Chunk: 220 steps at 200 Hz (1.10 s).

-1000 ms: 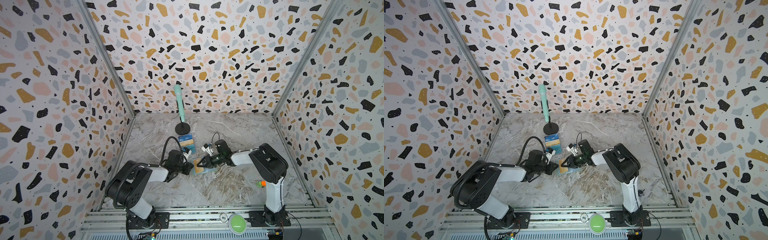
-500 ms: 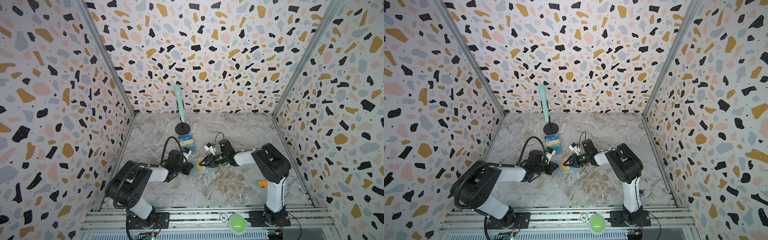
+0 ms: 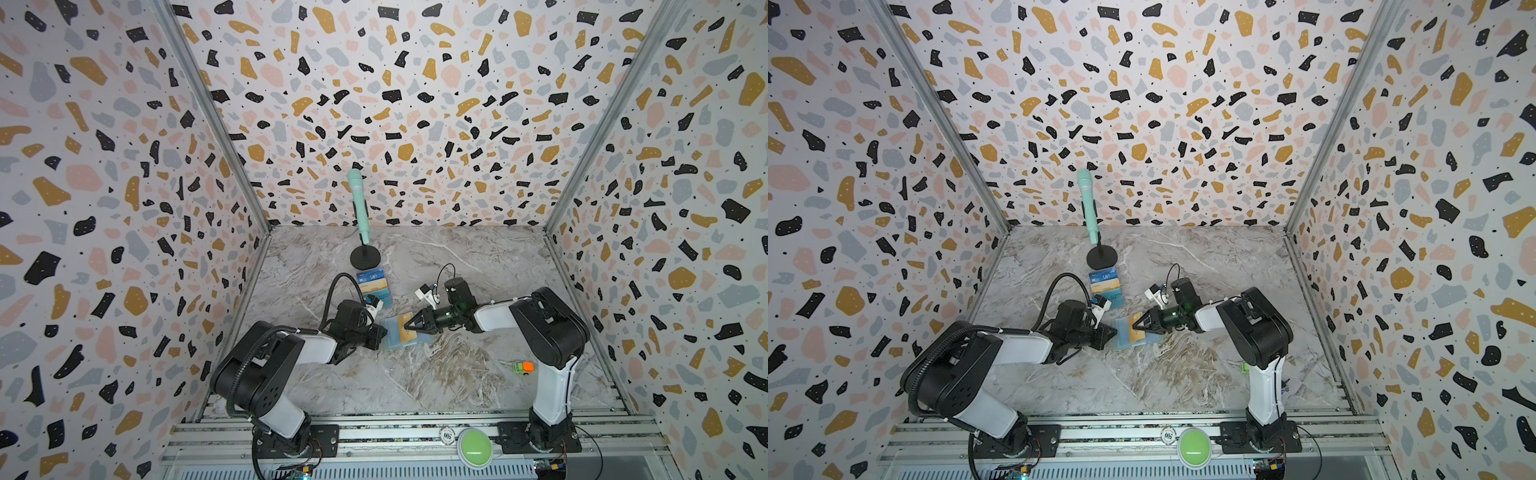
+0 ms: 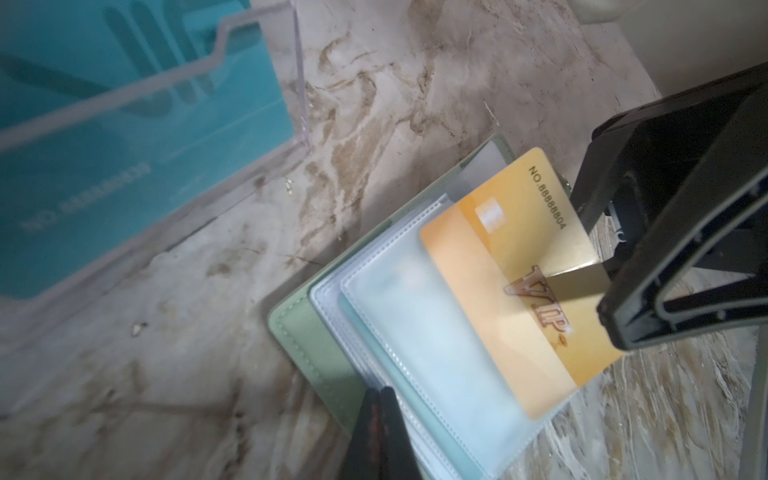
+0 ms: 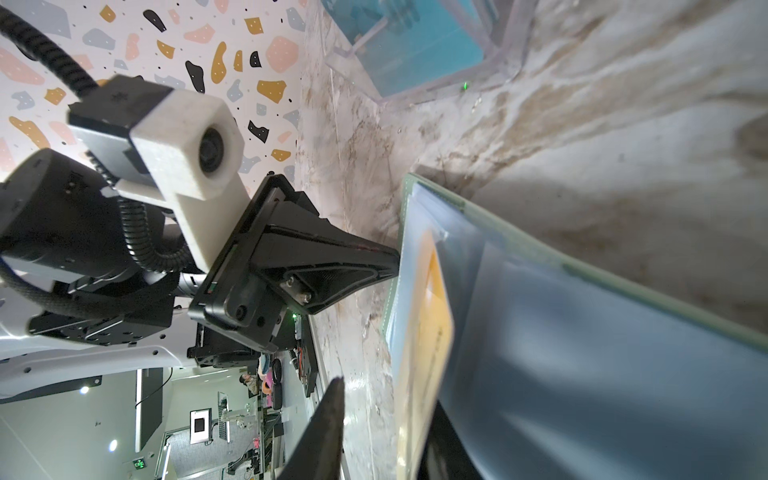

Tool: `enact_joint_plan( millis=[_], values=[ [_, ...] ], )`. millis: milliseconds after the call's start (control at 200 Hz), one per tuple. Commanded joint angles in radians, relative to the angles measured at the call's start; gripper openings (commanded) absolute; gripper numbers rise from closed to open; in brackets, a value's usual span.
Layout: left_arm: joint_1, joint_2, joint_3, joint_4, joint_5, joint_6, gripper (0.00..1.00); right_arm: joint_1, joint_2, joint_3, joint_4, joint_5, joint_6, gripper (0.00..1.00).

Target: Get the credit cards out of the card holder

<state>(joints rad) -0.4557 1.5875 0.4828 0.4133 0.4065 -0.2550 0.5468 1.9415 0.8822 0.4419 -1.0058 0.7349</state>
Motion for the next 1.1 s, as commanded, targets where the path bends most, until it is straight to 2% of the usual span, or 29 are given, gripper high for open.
enact_joint_plan(
  millis=[0, 330, 681, 806, 971, 1096],
  values=[
    [-0.008, -0.006, -0.026, -0.024, -0.021, 0.001, 0.00, -0.006, -0.055, -0.008, 0.008, -0.013, -0.015, 0.28],
    [-0.008, -0.024, -0.027, -0.037, -0.014, 0.013, 0.00, -0.015, -0.065, -0.014, -0.021, 0.014, -0.035, 0.21],
    [-0.008, -0.052, -0.032, -0.039, 0.009, 0.026, 0.00, -0.020, -0.100, 0.002, -0.139, 0.094, -0.109, 0.12],
    [-0.008, -0.074, -0.038, -0.034, 0.005, 0.029, 0.02, -0.023, -0.111, 0.003, -0.159, 0.106, -0.118, 0.07],
    [-0.008, -0.099, -0.035, -0.045, -0.003, 0.035, 0.05, -0.025, -0.124, 0.006, -0.177, 0.115, -0.129, 0.05],
    [-0.008, -0.128, -0.038, -0.045, 0.009, 0.044, 0.16, -0.029, -0.140, 0.010, -0.210, 0.134, -0.158, 0.03]
  ],
)
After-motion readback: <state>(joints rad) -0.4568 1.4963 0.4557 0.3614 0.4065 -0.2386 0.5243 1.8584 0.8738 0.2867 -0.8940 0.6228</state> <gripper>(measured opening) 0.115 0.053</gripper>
